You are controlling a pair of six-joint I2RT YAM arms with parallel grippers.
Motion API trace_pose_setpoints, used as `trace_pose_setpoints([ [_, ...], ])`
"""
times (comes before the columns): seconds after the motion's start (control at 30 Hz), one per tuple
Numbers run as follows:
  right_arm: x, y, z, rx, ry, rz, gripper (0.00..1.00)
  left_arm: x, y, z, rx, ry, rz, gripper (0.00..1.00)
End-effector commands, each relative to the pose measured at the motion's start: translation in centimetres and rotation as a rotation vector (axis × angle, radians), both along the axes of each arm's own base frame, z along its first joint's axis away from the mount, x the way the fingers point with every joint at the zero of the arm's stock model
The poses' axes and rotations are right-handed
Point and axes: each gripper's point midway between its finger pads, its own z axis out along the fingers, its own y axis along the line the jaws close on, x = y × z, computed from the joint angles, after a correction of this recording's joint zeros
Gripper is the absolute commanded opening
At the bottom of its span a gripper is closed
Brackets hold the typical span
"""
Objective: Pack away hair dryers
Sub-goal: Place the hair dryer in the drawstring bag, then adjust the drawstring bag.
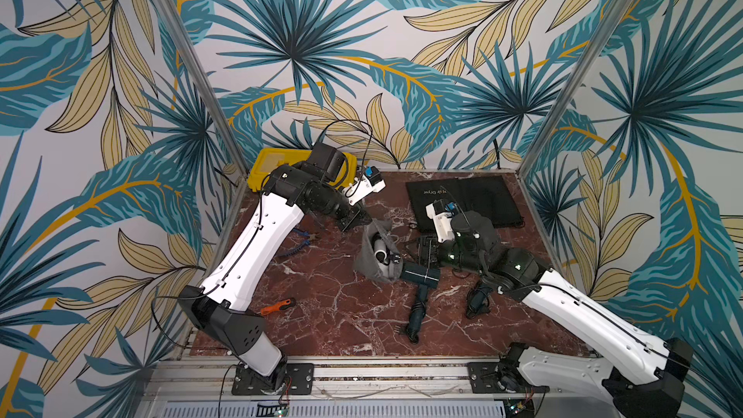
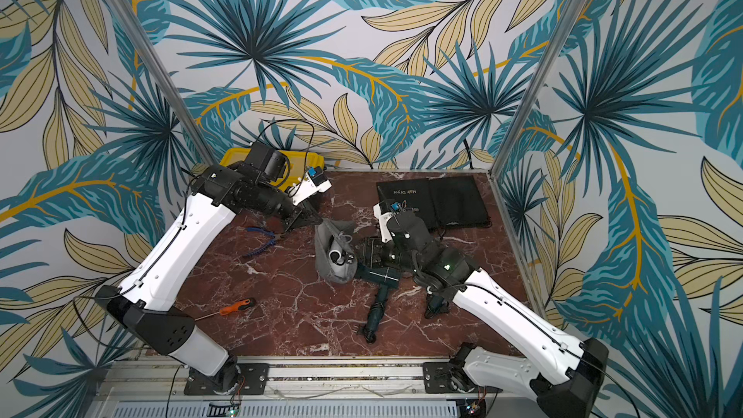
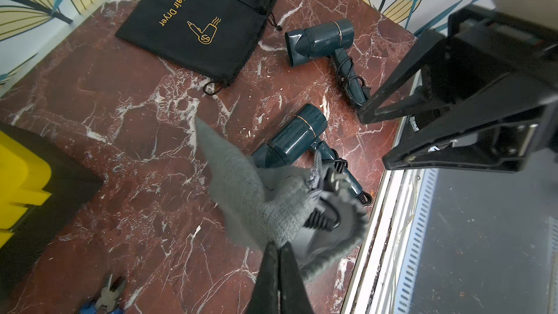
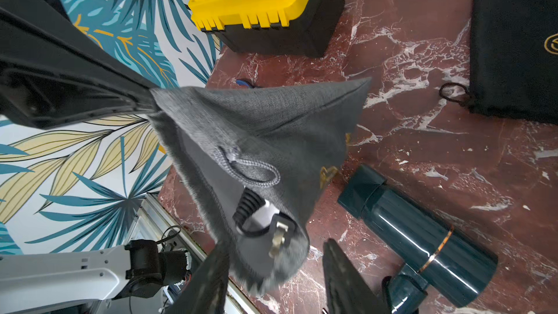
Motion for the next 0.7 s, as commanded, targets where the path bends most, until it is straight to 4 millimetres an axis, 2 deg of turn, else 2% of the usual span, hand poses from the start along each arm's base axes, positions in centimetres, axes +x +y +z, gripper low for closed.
trace_pose_setpoints([
  [0.0, -0.4, -0.1, -0.9, 0.034, 0.019, -0.007, 0.47, 0.9, 0.0, 3.1, -0.098, -0.031, 0.034, 0.00],
  [0.27, -1.6, 0.4, -1.6, 0.113, 0.071, 0.013, 0.49, -0.1, -0.9, 5.4, -0.210, 0.015, 0.010, 0.00],
  [0.53, -1.6, 3.1, -2.2, 0.184, 0.091, 0.051, 0.54, -0.1, -0.9, 6.0, -0.226, 0.011, 0.027, 0.00],
  [0.63, -0.9, 3.8, -2.2, 0.199, 0.083, 0.042, 0.54, 0.1, -1.0, 6.2, -0.232, 0.012, 0.031, 0.00],
  [0.67, -1.3, 4.4, -2.4, 0.199, 0.084, 0.058, 0.54, 0.1, -1.0, 6.3, -0.234, 0.011, 0.031, 0.00],
])
